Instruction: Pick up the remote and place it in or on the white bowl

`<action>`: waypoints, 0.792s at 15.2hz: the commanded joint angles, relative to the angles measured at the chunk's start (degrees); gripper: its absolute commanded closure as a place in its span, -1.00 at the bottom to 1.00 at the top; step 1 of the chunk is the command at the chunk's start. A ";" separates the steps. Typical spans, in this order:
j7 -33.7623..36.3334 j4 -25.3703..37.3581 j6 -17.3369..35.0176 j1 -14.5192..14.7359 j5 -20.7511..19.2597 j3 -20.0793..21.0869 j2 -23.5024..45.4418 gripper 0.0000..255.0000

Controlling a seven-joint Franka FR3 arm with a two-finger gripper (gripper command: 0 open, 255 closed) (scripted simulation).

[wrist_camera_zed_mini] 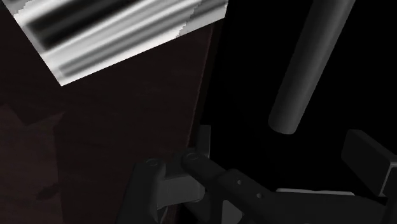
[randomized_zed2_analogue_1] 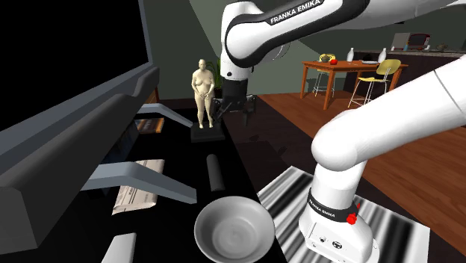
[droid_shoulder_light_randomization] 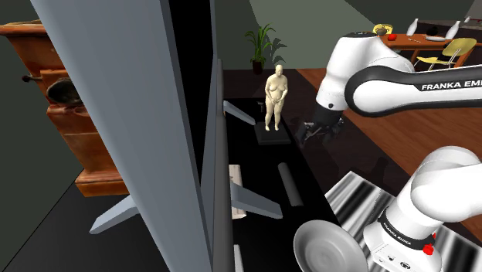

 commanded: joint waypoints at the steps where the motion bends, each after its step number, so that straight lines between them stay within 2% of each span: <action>1: 3.83 -1.47 2.80 0.29 2.53 1.99 1.68 -1.00; 9: 18.93 -5.44 17.32 2.77 13.67 11.89 12.71 -1.00; 12: 18.88 -6.10 19.56 2.77 14.09 12.52 14.29 -1.00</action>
